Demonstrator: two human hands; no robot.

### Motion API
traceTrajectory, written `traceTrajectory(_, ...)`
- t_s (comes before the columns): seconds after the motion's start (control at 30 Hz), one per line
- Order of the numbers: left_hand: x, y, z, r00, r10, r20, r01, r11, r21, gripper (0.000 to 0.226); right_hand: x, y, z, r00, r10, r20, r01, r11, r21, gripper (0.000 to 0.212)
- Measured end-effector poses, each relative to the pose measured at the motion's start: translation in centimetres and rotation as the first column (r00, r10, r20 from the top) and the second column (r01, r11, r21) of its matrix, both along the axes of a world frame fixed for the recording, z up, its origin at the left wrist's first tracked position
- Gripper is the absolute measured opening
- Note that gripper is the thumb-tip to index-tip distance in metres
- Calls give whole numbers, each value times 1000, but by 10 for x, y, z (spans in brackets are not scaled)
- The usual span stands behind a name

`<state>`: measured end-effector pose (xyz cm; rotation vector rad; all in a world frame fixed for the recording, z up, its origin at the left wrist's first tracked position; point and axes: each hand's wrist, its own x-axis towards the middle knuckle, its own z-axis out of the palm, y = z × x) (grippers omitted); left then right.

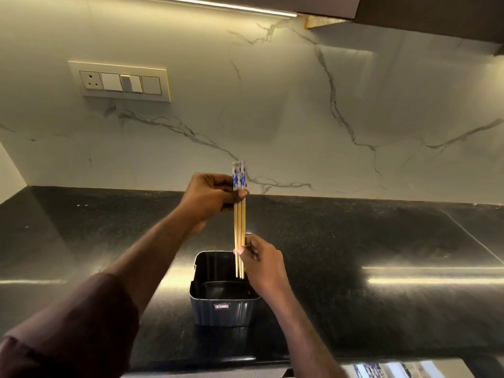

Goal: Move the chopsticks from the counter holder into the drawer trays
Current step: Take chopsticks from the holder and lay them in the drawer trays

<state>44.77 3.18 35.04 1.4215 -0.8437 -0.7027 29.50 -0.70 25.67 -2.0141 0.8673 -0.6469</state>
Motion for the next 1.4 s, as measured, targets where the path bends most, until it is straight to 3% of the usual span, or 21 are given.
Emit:
traceTrajectory(0.13,-2,14,46,1000,-20,22,22,997,-78,23,-4,7,20,984,111,138,-145,952,271,13)
traceTrajectory(0.23,-7,26,70,997,-31,69,39,993,-109,32,-9,17,33,940,141,311,-276,850,448,16)
traceTrajectory(0.4,-18,51,86,993,-38,114,53,990,-133,36,-19,36,50,897,129,424,-350,791,501,17)
traceTrajectory(0.73,-44,125,89,993,-61,97,77,981,-177,34,-60,105,71,931,117,345,-285,825,488,14)
traceTrajectory(1.0,-90,194,49,989,-141,50,147,980,-135,33,-116,188,49,965,40,261,-183,812,554,16)
traceTrajectory(1.17,-143,224,19,978,-202,-54,195,975,-106,30,-176,222,23,986,0,164,-92,827,554,14)
traceTrajectory(1.4,-232,220,0,960,-268,-85,264,963,-49,36,-274,224,12,995,-81,66,29,825,564,12)
